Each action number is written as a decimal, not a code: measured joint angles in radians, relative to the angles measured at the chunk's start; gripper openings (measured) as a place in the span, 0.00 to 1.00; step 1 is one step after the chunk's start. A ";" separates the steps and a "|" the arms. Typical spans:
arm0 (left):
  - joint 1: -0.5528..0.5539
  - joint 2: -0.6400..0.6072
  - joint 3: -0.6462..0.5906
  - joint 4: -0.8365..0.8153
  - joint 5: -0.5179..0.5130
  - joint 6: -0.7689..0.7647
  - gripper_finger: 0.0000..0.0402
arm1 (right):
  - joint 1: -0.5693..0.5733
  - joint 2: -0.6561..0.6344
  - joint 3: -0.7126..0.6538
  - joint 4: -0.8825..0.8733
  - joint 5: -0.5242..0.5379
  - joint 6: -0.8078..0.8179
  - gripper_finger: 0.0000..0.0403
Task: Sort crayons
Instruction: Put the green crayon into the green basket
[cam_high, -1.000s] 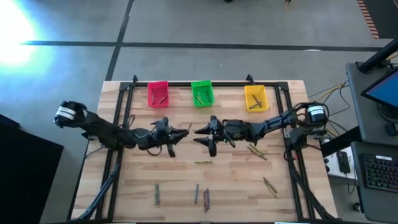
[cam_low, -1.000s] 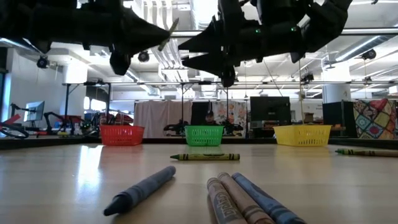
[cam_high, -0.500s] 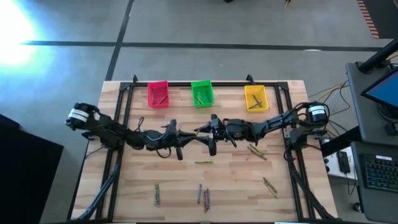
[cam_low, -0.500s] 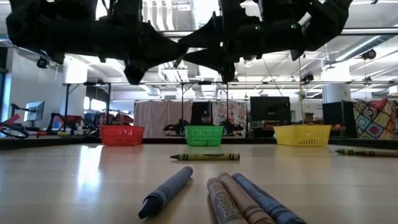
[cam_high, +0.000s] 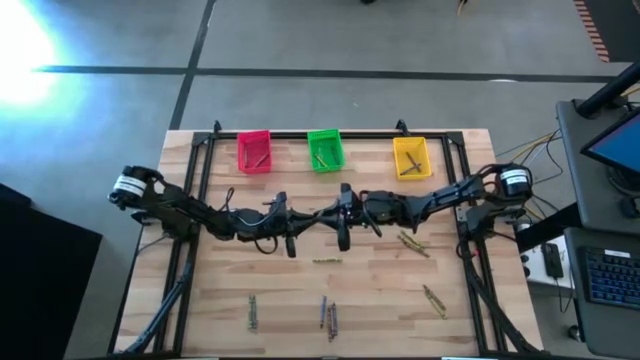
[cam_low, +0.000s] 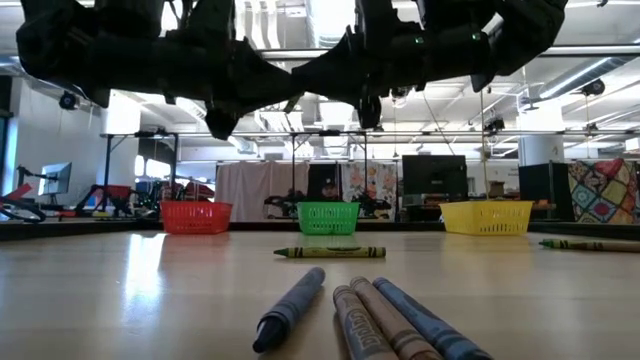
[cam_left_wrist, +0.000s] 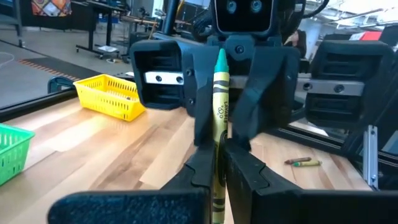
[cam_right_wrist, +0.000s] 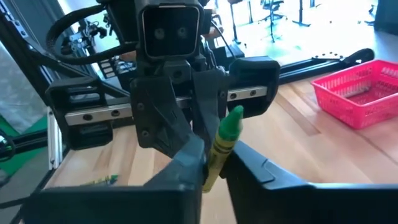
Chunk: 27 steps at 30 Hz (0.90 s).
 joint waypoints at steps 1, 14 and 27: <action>0.002 0.000 0.000 -0.004 0.005 0.002 0.00 | 0.000 -0.006 -0.003 -0.004 0.002 -0.001 0.08; 0.007 -0.003 0.004 -0.042 0.028 0.007 0.06 | 0.001 -0.009 -0.004 -0.025 0.054 -0.022 0.06; 0.024 -0.091 0.012 -0.350 -0.144 -0.008 0.36 | -0.252 0.005 0.112 -0.259 0.358 -0.202 0.06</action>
